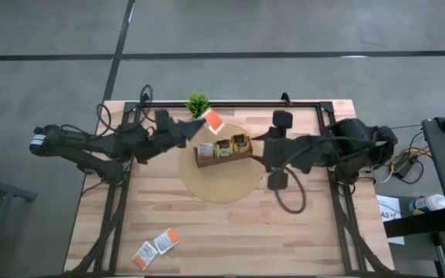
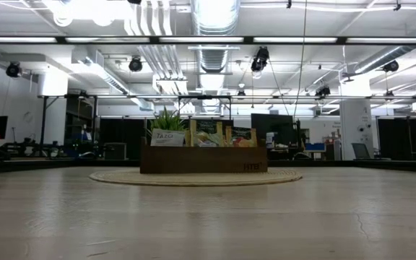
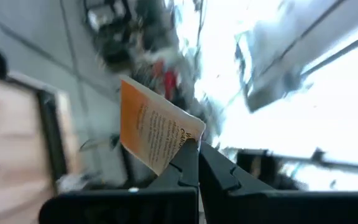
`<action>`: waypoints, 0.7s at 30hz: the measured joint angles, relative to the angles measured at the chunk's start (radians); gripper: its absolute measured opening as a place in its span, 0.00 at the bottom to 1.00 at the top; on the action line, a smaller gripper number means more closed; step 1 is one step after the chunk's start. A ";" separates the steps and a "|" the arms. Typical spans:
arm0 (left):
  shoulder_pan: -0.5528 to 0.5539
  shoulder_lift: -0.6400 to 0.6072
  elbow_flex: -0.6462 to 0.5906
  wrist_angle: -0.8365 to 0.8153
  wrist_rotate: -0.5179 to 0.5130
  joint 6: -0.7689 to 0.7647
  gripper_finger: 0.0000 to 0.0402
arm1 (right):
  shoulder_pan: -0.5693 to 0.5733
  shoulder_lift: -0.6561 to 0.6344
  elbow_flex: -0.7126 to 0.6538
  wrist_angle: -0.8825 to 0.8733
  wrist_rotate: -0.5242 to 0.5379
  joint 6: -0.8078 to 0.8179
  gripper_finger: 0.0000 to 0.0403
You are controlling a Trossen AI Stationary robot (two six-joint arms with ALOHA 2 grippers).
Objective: Pick & Place Tea
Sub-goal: Put the white tea bag into the left section of the wooden organizer
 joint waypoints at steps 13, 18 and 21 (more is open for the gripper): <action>0.000 0.076 -0.002 0.253 -0.061 -0.013 0.00 | -0.011 0.140 0.000 0.080 0.327 -0.207 0.49; 0.000 0.133 -0.002 0.338 -0.029 -0.055 0.00 | -0.030 0.153 0.000 0.127 0.346 -0.223 0.49; 0.000 0.161 -0.002 0.398 0.001 -0.080 0.00 | -0.040 0.153 0.000 0.167 0.344 -0.224 0.49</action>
